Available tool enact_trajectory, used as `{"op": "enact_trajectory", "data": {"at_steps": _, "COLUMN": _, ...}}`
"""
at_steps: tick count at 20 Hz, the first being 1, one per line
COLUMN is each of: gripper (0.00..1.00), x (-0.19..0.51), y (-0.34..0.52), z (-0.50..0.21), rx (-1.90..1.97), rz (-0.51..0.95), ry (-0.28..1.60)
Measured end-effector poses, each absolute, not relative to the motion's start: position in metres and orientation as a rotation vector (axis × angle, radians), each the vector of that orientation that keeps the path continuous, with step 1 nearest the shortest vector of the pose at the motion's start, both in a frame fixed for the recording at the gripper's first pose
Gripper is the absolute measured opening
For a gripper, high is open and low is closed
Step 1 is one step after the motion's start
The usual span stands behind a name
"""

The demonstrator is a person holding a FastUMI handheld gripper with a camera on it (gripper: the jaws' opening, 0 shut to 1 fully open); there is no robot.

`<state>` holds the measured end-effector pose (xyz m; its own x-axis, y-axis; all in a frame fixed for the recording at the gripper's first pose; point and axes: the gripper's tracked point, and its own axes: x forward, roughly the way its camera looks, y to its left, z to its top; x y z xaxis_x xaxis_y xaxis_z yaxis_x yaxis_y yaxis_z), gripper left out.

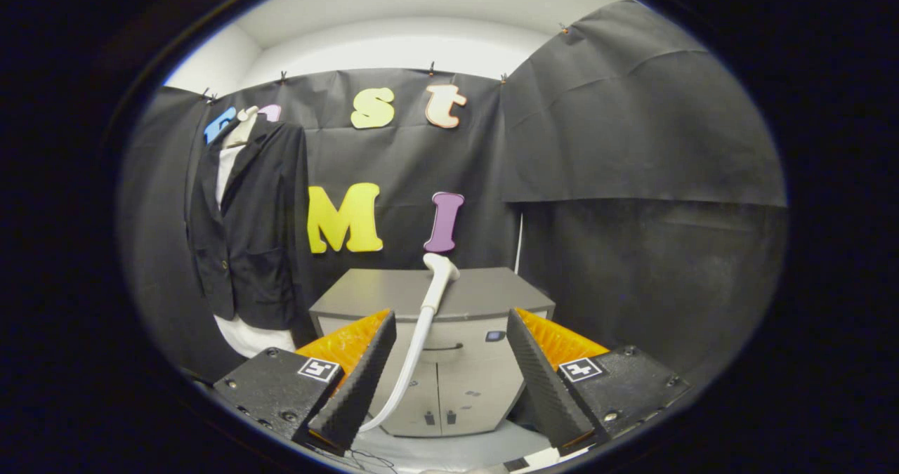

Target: Iron the clothes twice with a garment steamer, once on the left side and once on the right side.

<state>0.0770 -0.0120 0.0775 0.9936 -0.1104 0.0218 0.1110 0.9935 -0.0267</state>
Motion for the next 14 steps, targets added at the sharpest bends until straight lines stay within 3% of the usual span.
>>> {"op": "enact_trajectory", "data": {"at_steps": 7, "gripper": 0.98, "x": 0.185, "y": -0.023, "z": 0.11, "rx": -0.042, "rz": -0.054, "ry": 0.002}}
{"op": "enact_trajectory", "data": {"at_steps": 14, "gripper": 0.99, "x": 0.31, "y": -0.023, "z": 0.071, "rx": -0.044, "rz": 0.024, "ry": 0.182}}
